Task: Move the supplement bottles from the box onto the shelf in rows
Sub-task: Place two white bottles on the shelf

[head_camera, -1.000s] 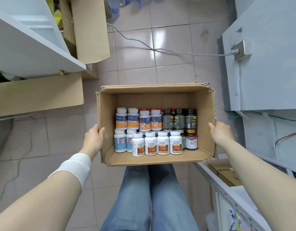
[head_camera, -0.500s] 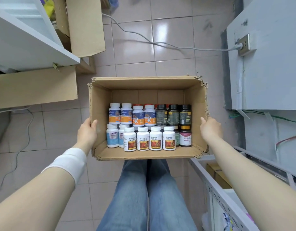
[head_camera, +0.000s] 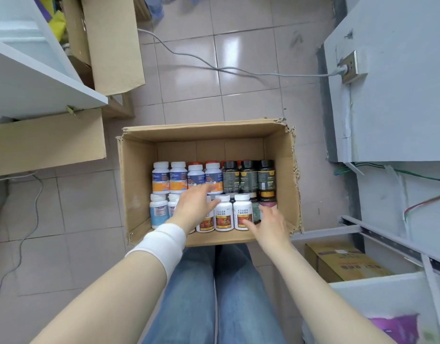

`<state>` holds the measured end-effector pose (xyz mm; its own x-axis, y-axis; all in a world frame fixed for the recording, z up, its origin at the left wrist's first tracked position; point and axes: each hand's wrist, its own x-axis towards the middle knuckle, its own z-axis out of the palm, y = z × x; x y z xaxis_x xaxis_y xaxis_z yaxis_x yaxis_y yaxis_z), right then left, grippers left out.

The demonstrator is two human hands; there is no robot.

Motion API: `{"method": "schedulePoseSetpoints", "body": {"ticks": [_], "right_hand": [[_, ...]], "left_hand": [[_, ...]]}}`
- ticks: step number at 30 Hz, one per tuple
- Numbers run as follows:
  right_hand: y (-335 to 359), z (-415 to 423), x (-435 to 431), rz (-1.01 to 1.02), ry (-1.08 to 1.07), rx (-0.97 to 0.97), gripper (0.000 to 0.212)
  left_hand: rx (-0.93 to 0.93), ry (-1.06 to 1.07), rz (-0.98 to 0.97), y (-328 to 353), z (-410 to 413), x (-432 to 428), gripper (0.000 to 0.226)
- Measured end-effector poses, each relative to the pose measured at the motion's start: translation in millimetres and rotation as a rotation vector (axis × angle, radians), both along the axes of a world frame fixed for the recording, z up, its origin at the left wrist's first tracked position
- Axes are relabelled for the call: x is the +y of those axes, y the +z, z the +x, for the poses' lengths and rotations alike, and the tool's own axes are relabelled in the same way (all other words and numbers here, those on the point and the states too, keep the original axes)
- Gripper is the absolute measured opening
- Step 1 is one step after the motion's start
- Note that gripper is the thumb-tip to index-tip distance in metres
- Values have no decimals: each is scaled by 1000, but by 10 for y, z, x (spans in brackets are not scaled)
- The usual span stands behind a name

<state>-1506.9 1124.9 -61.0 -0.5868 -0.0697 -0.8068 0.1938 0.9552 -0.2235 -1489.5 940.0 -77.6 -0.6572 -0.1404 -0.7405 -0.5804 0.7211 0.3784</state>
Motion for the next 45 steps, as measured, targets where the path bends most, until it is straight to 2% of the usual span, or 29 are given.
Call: {"method": "schedulePoseSetpoints", "body": {"ticks": [4, 7, 12, 15, 18, 23, 31, 34, 37, 41, 45], "right_hand": [[-362, -22, -33, 51, -2, -134, 74], [-468, -42, -64, 54, 3, -156, 75], [-501, -104, -81, 68, 6, -175, 65], [-481, -140, -53, 39, -82, -223, 63], [-335, -196, 20, 26, -152, -213, 63], [105, -229, 160, -63, -289, -120, 58], [1309, -74, 203, -265, -454, 47, 62], [1747, 198, 240, -340, -587, 133, 62], [2114, 605, 240, -409, -773, 238, 49], [2481, 1220, 162, -509, -1066, 379, 48], [2847, 1772, 86, -629, -1227, 520, 40]], "left_hand": [[-53, -317, -77, -371, -163, 51, 52], [-74, -385, -96, -469, -220, 58, 53], [-107, -513, -92, -474, -280, 37, 56], [-118, -507, -23, -412, -328, 2, 54], [-102, -397, 86, -251, -368, -19, 52], [-111, -209, 225, 227, -402, -61, 47], [222, 64, 375, 1312, -367, -119, 26], [330, 59, 433, 1713, -328, -107, 24], [422, -16, 497, 2135, -234, -71, 21], [434, -140, 603, 2647, 42, -8, 14], [433, -216, 726, 3112, 355, 133, 20]]}}
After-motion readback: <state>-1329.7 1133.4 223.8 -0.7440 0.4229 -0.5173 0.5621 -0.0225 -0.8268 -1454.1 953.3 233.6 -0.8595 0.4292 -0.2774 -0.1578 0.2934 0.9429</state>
